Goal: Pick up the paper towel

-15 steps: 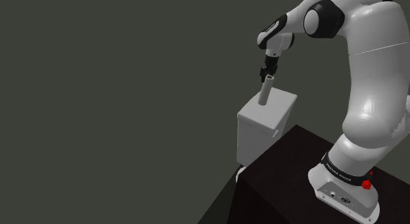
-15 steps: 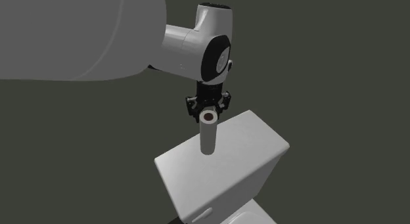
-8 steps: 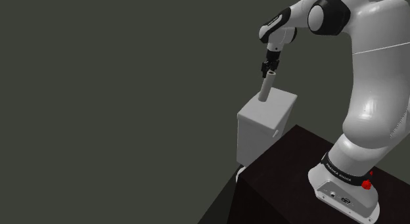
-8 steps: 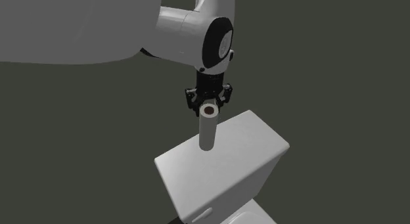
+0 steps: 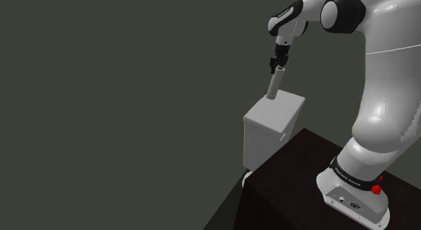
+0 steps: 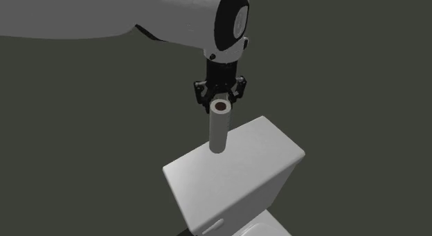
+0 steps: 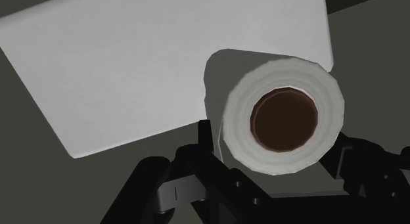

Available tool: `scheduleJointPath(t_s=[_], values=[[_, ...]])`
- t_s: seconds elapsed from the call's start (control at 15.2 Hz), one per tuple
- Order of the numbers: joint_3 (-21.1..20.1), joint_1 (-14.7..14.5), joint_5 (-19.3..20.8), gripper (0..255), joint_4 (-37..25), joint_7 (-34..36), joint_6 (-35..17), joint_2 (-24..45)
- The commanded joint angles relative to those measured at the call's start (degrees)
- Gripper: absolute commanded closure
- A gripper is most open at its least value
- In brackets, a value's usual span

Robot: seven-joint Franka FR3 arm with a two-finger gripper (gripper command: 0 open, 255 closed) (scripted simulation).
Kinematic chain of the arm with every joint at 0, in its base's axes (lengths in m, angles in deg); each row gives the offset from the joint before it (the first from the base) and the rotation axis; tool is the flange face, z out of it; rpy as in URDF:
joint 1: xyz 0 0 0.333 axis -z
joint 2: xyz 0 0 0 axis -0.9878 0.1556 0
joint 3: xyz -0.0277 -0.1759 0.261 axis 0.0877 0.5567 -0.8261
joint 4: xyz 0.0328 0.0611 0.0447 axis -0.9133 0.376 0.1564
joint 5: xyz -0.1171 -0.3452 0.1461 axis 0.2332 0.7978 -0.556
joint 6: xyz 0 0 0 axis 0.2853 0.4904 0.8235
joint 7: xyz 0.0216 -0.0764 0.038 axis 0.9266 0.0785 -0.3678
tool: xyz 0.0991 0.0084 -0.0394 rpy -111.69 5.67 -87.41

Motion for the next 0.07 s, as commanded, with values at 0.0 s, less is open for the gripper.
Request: scheduleJointPath(t_s=[0.0], values=[[0.0, -0.1, 0.1, 255, -0.1, 0.2, 0.3, -0.2]])
